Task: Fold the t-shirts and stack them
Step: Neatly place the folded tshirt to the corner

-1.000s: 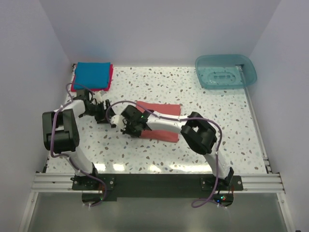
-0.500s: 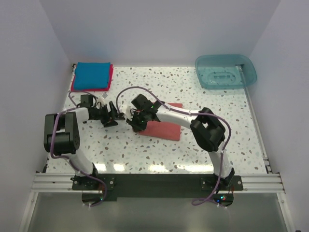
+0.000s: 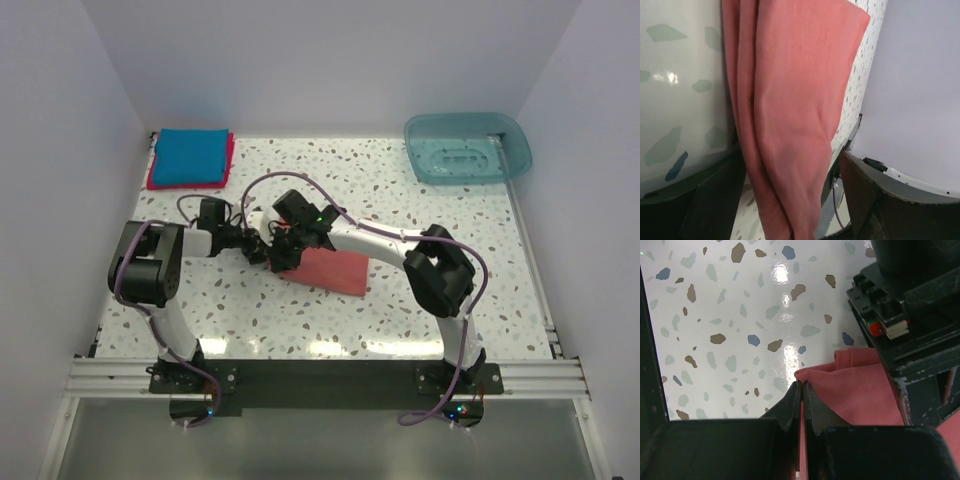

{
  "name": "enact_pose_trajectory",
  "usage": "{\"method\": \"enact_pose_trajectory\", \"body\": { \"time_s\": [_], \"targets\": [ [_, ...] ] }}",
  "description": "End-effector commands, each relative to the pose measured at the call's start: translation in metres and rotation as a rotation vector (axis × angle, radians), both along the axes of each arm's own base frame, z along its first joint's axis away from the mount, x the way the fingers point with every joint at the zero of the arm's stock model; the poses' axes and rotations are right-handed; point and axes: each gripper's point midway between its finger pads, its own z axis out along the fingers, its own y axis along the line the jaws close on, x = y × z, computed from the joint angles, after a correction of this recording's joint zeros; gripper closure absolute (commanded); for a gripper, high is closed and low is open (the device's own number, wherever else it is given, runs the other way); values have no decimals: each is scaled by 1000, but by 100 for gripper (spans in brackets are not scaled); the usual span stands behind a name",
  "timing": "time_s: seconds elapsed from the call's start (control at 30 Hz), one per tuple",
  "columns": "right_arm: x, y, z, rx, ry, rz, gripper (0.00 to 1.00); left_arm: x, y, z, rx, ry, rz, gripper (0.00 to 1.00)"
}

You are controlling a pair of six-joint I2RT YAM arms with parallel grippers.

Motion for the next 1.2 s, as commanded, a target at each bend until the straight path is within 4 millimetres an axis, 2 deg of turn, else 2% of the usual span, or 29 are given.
{"method": "enact_pose_trajectory", "body": {
  "time_s": [0.0, 0.17, 0.37, 0.47, 0.57, 0.6, 0.63, 0.67, 0.7, 0.73, 0.77, 0.8, 0.83, 0.87, 0.9, 0.93, 0.97, 1.0, 1.03, 1.1, 1.13, 1.17],
  "targets": [
    [1, 22, 46, 133, -34, 16, 100, 3, -10, -14, -26, 61, 49, 22],
    [3, 22, 46, 135, -37, 10, 100, 7, -22, -13, -60, 70, 54, 33],
    [5, 24, 45, 136, -36, 1, 100, -5, -40, -18, -81, 121, 23, 37],
    [6, 26, 47, 144, -39, -1, 100, -7, -42, -21, -76, 138, 29, 43],
    [6, 28, 48, 149, -38, 0, 100, 0, -42, -18, -58, 127, 31, 58],
    [6, 28, 48, 148, -36, 1, 100, 4, -41, -18, -39, 101, 17, 67],
    [5, 27, 48, 146, -33, 2, 100, 18, -42, -9, -32, 57, 17, 71],
    [5, 27, 51, 150, -32, 2, 100, 20, -41, -8, -11, 67, 12, 76],
    [3, 26, 51, 147, -27, 3, 100, 27, -38, -8, 28, 23, -8, 86],
    [3, 25, 52, 142, -27, -3, 97, 40, -36, -2, 68, 10, -7, 90],
    [5, 22, 54, 140, -26, -15, 92, 46, -34, -4, 101, 2, -16, 94],
    [7, 19, 55, 135, -25, -27, 74, 53, -30, -5, 148, -49, -47, 100],
    [9, 14, 55, 130, -17, -51, 64, 69, -28, 4, 180, -82, -55, 100],
    [19, 6, 56, 124, -23, -87, 55, 63, -22, -6, 216, -27, -79, 100],
    [24, -1, 67, 139, -34, -115, 38, 67, -16, -8, 250, -67, -113, 100],
    [26, -9, 66, 130, -18, -147, 27, 77, -11, -1, 288, -80, -121, 100],
    [38, -23, 69, 126, -18, -186, 14, 82, -6, -3, 321, -92, -135, 100],
    [40, -34, 79, 126, -21, -205, 1, 89, 2, -3, 365, -138, -161, 100],
    [51, -50, 80, 113, -22, -247, 1, 103, 8, 5, 407, -167, -161, 100],
    [57, -72, 91, 97, -33, -285, 1, 118, 21, 2, 476, -212, -215, 100],
    [61, -82, 93, 83, -46, -294, 1, 134, 27, 18, 513, -245, -222, 100],
    [71, -97, 93, 69, -51, -328, 1, 140, 31, 10, 519, -242, -251, 100]
  ]
}}
